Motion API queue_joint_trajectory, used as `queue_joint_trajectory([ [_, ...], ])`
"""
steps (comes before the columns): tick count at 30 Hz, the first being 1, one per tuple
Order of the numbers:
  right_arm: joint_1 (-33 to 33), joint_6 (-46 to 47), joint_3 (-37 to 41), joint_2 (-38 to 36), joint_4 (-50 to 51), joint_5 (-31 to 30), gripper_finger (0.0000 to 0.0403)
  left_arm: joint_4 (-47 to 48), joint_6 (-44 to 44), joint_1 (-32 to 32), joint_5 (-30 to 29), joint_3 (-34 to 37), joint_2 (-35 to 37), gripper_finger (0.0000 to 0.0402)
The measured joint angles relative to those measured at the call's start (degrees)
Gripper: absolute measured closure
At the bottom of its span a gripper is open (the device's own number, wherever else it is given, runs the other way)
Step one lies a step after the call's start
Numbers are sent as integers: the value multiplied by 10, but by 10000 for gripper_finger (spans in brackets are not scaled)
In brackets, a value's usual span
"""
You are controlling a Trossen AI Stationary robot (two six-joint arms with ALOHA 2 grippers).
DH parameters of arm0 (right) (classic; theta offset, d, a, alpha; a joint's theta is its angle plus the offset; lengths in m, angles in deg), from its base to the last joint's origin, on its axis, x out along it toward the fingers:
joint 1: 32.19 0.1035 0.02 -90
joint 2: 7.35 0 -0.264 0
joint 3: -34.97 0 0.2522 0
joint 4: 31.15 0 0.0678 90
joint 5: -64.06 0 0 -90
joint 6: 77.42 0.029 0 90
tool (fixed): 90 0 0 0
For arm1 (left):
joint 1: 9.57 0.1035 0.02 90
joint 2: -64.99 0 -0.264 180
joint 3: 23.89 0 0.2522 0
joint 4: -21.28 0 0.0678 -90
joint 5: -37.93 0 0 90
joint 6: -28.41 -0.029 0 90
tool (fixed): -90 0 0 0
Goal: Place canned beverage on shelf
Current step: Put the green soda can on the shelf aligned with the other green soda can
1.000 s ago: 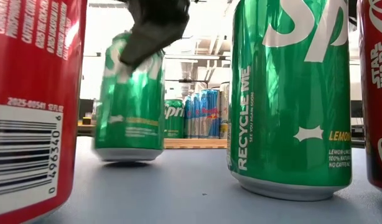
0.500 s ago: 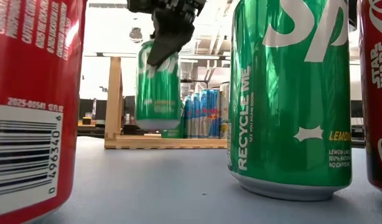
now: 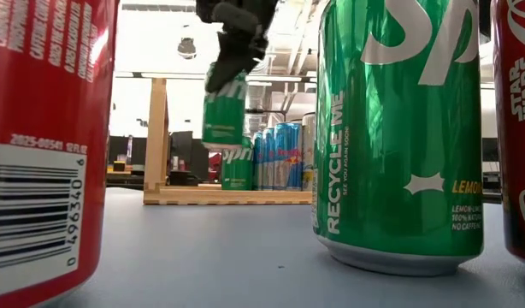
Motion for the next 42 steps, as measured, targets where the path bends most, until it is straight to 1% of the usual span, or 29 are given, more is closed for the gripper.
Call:
queue_joint_trajectory([
  [4,-33,75,0,0,-13,1,203,0,1,0,0,0,0,274],
  [9,-57,122,0,3,-16,-5,203,0,2,0,-1,0,0,274],
  [15,-73,129,0,3,-2,-16,203,0,-4,0,-15,0,0,274],
  [20,-83,127,32,4,-7,-26,203,0,-4,0,-30,0,0,274],
  [26,-95,123,66,4,-31,-26,203,0,-4,0,-30,0,0,274],
  [29,-102,123,79,4,-62,-26,203,0,-4,0,-31,0,0,274],
  [42,-126,124,114,4,-74,-26,203,0,-9,0,-31,0,0,274],
])
